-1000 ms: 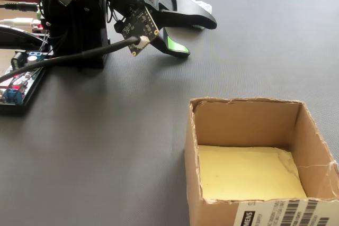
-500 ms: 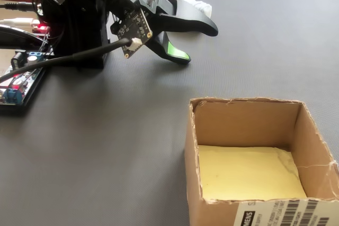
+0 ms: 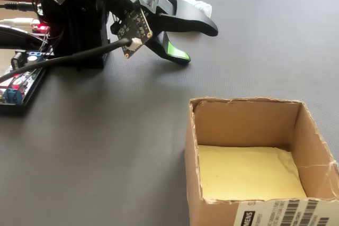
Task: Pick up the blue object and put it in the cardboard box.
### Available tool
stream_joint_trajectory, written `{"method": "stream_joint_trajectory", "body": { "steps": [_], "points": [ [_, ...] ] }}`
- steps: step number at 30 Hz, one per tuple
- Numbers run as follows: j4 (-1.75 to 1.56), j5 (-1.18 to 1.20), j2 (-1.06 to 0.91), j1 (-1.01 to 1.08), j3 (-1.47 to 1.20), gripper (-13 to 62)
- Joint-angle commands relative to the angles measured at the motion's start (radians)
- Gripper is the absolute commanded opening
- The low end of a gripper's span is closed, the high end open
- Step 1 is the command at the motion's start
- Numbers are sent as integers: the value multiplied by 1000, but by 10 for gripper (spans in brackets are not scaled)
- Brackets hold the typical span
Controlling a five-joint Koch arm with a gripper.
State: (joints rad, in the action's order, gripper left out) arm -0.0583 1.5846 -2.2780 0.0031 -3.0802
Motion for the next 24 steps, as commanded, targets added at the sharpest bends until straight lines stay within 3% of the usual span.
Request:
{"method": "stream_joint_trajectory", "body": {
  "steps": [1,24],
  "points": [
    [101,44,-89,-3,-38,337],
    [129,110,-89,-189,-18,335]
  ]
}}
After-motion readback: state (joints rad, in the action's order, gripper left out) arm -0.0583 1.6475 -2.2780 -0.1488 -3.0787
